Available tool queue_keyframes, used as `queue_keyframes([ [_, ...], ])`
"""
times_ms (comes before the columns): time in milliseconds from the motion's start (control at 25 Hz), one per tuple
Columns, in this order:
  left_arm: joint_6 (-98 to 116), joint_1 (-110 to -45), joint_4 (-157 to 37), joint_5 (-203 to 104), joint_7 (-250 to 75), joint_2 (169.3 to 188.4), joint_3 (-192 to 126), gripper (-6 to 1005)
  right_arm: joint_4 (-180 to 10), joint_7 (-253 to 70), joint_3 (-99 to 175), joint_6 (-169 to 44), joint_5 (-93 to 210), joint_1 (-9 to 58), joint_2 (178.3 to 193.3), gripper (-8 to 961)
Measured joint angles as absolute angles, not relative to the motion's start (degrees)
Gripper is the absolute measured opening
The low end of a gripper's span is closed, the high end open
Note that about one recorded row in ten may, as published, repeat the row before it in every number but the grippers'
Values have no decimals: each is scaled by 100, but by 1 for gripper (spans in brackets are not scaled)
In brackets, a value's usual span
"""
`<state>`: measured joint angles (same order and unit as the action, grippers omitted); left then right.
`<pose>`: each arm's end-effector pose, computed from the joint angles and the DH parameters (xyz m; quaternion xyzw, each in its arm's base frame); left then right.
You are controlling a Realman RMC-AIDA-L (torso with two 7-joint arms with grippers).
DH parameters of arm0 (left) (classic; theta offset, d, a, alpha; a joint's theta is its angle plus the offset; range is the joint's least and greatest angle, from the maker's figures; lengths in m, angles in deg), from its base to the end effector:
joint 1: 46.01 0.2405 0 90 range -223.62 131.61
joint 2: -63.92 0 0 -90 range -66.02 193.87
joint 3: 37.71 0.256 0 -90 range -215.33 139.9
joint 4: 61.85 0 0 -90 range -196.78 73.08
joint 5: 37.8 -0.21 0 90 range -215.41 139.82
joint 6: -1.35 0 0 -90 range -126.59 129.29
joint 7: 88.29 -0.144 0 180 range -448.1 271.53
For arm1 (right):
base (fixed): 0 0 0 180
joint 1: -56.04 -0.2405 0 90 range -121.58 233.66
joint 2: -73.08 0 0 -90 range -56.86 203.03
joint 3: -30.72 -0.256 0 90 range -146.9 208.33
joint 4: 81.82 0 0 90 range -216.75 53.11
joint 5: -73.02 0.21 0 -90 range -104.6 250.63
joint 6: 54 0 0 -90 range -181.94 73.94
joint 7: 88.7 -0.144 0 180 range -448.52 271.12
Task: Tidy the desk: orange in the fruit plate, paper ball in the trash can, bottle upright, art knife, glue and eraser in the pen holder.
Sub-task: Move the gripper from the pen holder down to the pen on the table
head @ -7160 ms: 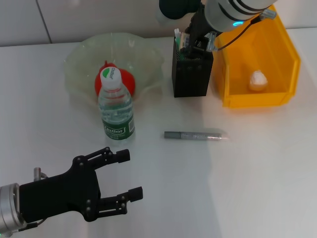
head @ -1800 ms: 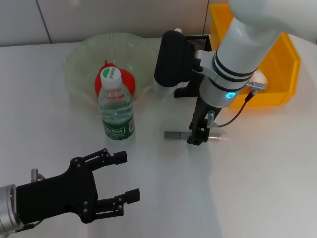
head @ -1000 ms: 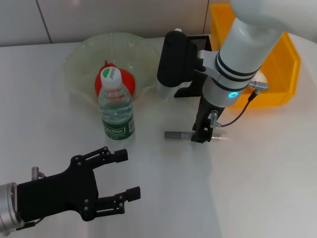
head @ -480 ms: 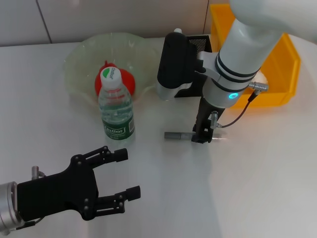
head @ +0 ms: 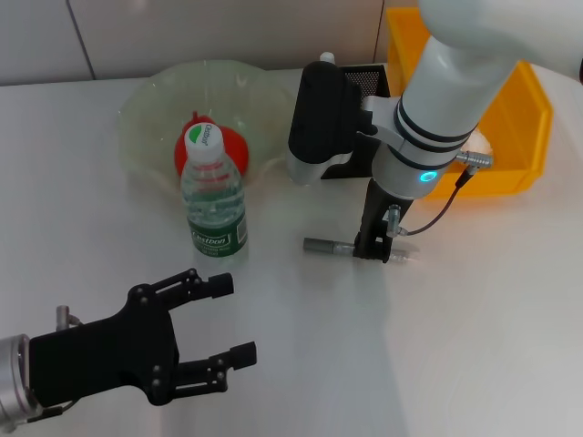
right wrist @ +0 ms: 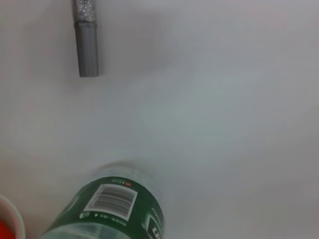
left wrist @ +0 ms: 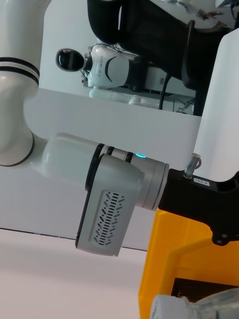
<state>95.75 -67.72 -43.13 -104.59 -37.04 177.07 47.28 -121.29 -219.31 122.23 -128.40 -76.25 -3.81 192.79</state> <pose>-0.2723 0.2468 -0.0385 -0.9232 -0.1201 -0.3599 0.0615 0.1549 0.3945 -0.0821 -0.9375 0.1061 -0.3185 0.0915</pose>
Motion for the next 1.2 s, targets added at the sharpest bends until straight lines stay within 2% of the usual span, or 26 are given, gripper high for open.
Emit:
queue_keyframes([
  [160,9590,-6746,-4313,-10459,-3705,17695,4727,834,-12203,-21930,12173,-12883,-7616,-362,19280,67],
  [400,9655,-6724,-4313,-10459,-3705,17694,4727,834,-12444,-21953,12150,-13003,-7609,-310,19267,53],
  [600,9668,-6720,-4313,-10460,-3705,17695,4728,834,-12546,-21971,12071,-13073,-7605,-286,19256,5],
  [840,9671,-6737,-4306,-10459,-3705,17696,4742,834,-12701,-21994,11876,-13089,-7604,-213,19244,6],
  [1200,9670,-6758,-4303,-10460,-3704,17703,4727,834,-12779,-21973,12141,-13095,-7646,-147,19259,119],
])
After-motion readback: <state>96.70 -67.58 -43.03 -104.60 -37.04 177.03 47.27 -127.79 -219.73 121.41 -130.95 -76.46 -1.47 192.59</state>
